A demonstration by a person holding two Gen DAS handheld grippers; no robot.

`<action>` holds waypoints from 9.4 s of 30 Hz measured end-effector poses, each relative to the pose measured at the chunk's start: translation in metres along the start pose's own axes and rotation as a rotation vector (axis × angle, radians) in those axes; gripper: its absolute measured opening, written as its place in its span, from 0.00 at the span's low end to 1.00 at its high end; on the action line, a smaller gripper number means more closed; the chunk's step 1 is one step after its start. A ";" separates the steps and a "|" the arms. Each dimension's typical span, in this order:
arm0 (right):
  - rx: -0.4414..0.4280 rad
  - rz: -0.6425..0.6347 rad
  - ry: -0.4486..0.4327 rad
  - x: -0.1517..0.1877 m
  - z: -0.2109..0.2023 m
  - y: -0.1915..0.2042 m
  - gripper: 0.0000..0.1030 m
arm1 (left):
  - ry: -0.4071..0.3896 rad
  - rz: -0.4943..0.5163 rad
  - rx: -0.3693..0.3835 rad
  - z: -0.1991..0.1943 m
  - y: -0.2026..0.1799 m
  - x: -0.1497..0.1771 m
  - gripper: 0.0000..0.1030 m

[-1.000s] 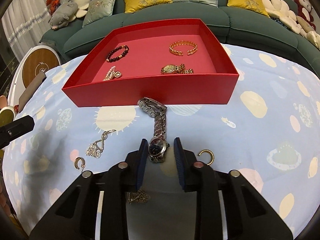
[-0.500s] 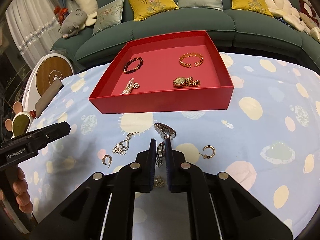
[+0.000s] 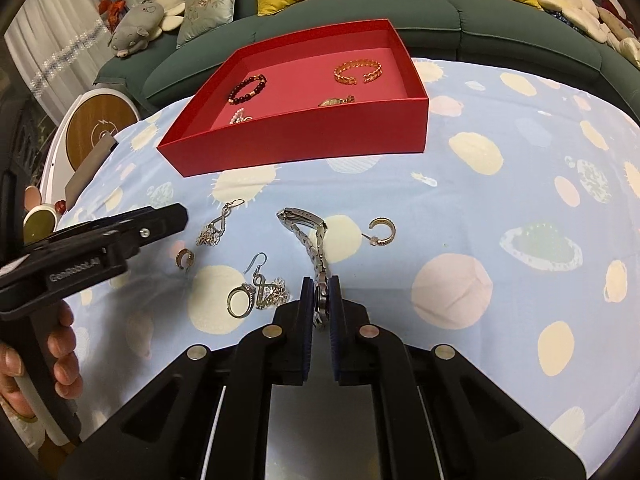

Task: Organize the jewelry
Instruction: 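Grasp the silver watch band with the right tool and lift it, then grasp the triangle pendant necklace with the left tool while the right tool holds the silver watch, then carry the pendant and silver watch into the red tray and open both tools, then withdraw both tools from the tray back over the remaining jewelry, then grasp the gold dangle earring with the right tool while the left tool grasps the silver ring, then lift the earring and silver ring above the sheet with both tools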

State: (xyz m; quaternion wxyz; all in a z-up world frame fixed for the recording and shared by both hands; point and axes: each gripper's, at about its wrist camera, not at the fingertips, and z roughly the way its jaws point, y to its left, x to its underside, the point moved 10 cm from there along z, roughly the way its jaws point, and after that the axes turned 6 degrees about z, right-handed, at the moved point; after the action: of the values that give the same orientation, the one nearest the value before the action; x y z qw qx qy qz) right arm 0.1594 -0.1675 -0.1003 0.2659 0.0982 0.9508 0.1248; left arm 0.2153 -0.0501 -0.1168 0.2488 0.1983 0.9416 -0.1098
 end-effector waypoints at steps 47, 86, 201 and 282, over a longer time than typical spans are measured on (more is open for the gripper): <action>-0.100 0.027 -0.156 -0.053 -0.073 0.004 0.08 | -0.166 0.027 0.071 -0.047 -0.038 -0.057 0.05; -0.112 0.090 -0.211 -0.272 0.055 0.045 0.08 | -0.120 -0.080 -0.044 0.067 0.044 -0.216 0.05; 0.072 -0.067 0.032 0.031 -0.008 -0.007 0.09 | 0.032 0.022 0.028 -0.009 -0.043 0.052 0.51; 0.088 -0.149 -0.058 0.013 -0.013 0.012 0.43 | -0.125 -0.036 0.042 -0.067 -0.009 0.018 0.07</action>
State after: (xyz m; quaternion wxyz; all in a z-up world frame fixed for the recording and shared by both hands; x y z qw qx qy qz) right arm 0.1432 -0.1555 -0.0922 0.2971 0.0421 0.9520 0.0599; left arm 0.1683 -0.0320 -0.0677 0.3008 0.1794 0.9252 -0.1459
